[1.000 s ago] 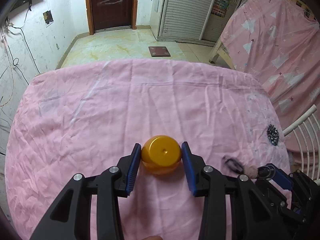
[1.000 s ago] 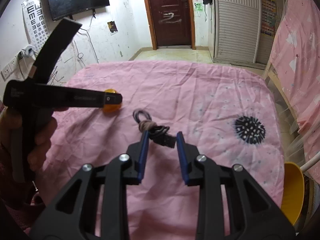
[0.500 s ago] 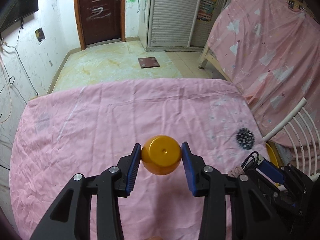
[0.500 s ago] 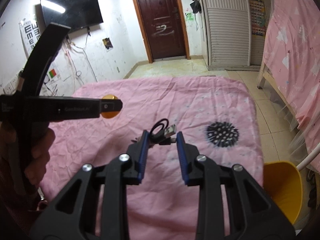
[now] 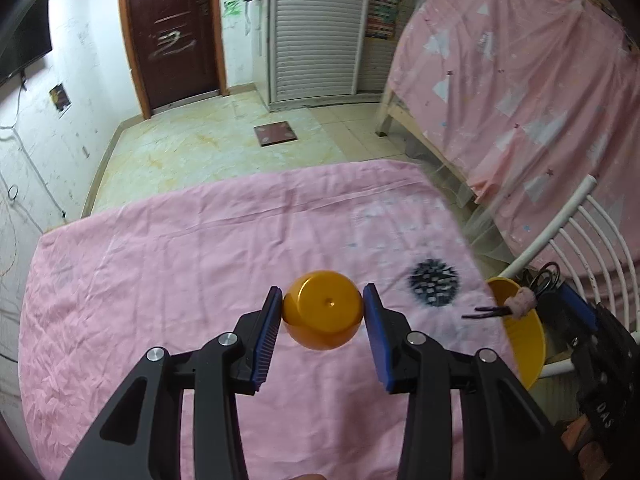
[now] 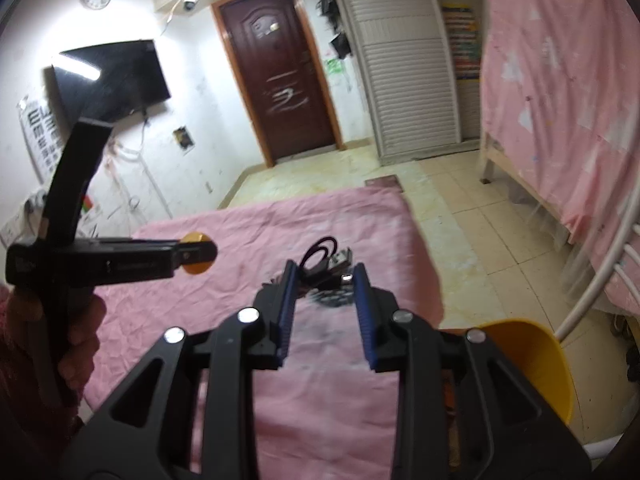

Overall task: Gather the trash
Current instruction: 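Carry the yellow cap and black cable over the yellow bin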

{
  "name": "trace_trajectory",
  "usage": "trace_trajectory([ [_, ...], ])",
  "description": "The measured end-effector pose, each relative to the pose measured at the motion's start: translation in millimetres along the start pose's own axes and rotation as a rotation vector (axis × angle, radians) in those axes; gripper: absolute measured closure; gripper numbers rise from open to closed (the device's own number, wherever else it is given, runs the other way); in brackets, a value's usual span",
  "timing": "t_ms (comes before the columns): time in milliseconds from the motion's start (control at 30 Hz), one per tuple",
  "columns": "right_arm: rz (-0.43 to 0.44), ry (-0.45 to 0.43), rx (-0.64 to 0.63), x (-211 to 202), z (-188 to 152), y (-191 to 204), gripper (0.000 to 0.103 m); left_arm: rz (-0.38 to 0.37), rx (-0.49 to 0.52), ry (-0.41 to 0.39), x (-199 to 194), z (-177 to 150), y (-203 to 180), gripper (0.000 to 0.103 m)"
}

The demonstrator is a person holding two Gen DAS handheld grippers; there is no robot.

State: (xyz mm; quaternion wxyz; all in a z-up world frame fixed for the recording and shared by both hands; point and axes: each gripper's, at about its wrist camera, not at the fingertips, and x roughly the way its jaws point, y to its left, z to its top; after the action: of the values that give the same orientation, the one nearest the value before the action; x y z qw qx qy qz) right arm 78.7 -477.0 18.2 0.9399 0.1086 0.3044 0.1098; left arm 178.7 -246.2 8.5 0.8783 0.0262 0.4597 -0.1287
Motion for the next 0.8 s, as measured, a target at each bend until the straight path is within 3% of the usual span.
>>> trace_trajectory([
  [567, -0.093, -0.103, 0.160, -47.8, -13.0, -78.7, 0.076, -0.048, 0.164, -0.010, -1.9, 3.7, -107.6, 0.069],
  [800, -0.149, -0.096, 0.212, -51.4, -21.3, -106.5, 0.076, -0.194, 0.202, 0.031, 6.0, 3.3, -151.9, 0.069],
])
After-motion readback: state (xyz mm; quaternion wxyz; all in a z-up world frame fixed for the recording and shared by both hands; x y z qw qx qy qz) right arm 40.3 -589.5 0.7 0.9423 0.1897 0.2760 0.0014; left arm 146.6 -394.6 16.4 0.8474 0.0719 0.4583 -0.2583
